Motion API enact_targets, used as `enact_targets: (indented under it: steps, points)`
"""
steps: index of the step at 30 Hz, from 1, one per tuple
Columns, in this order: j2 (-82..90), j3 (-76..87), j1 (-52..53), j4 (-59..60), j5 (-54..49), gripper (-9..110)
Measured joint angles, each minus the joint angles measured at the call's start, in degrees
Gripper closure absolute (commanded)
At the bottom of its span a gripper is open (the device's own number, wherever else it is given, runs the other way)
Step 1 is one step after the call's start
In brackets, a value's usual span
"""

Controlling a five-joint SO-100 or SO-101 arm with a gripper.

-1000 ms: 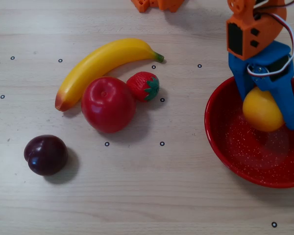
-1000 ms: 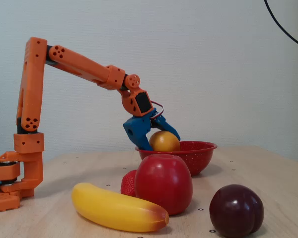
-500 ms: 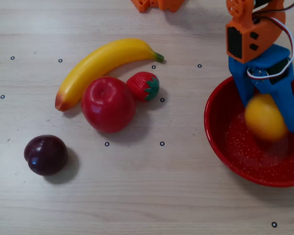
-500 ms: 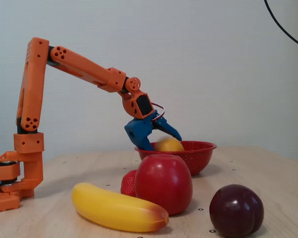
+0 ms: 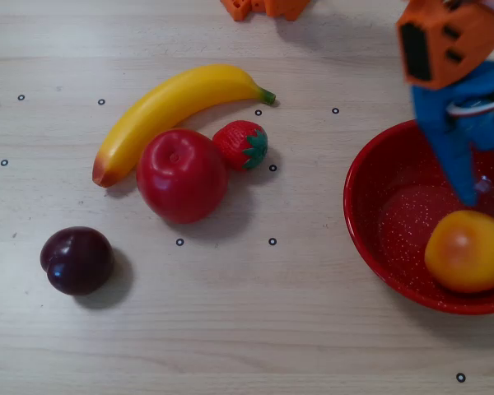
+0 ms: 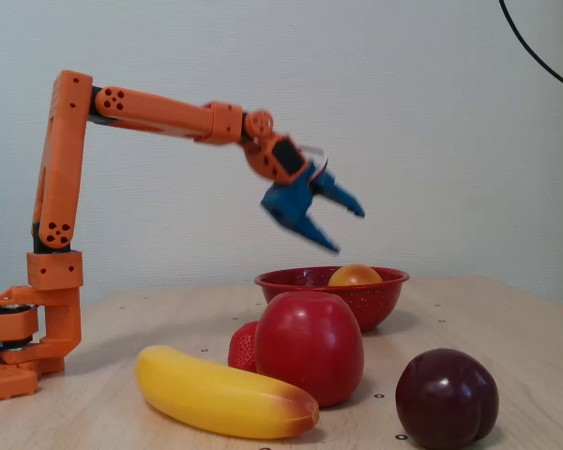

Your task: Put the peach in the red bowl.

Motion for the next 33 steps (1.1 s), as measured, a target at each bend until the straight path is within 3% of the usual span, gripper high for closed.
enact_targets:
  steps: [3, 11, 19, 27, 33]
  points:
    - [2.8, -2.6, -4.0, 3.3, -0.2, 101]
    - [21.4, 4.1, -13.6, 9.4, -2.8, 101]
    - [46.4, 30.4, -22.2, 11.2, -4.9, 101]
    - [80.0, 63.7, -26.2, 8.3, -4.8, 101]
    - [95.5, 80.7, -28.0, 8.3, -4.7, 101]
